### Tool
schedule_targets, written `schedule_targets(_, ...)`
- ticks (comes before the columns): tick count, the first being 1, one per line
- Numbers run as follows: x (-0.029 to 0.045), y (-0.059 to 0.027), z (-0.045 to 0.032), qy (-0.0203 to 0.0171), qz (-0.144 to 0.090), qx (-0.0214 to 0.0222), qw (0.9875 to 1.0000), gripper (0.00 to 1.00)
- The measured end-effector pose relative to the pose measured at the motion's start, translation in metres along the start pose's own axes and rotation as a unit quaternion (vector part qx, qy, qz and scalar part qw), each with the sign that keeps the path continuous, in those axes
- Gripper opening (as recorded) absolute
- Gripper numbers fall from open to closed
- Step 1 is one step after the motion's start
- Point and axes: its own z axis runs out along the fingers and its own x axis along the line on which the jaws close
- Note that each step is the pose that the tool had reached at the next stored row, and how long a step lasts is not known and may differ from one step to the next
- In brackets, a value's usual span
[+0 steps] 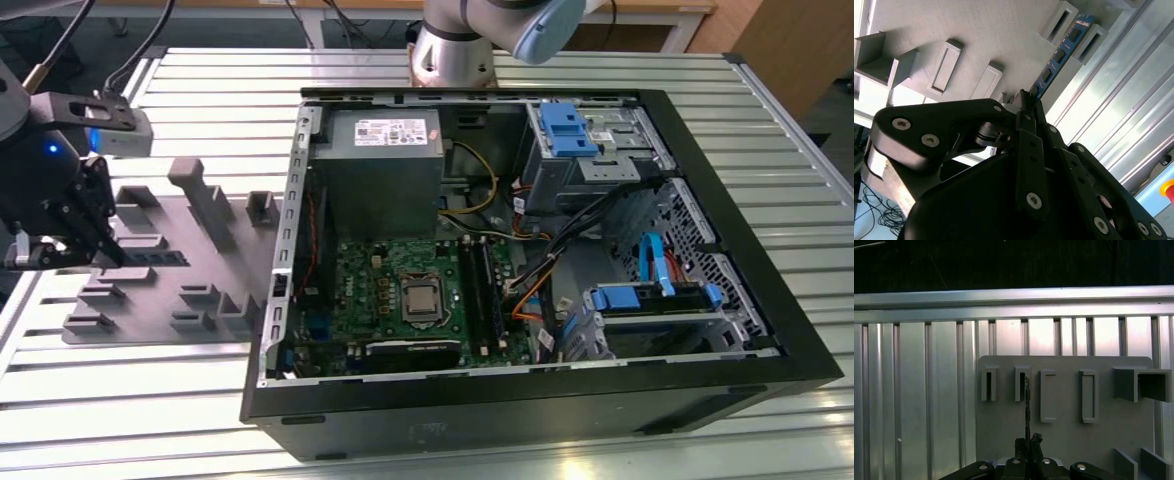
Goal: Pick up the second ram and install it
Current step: 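Pick up the second ram and move it above second insertion slot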
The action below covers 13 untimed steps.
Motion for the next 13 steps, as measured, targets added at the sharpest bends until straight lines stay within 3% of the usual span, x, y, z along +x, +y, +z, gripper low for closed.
schedule_targets(13,0.0,0.0,-0.0075,0.0,0.0,0.0,1.0,0.14)
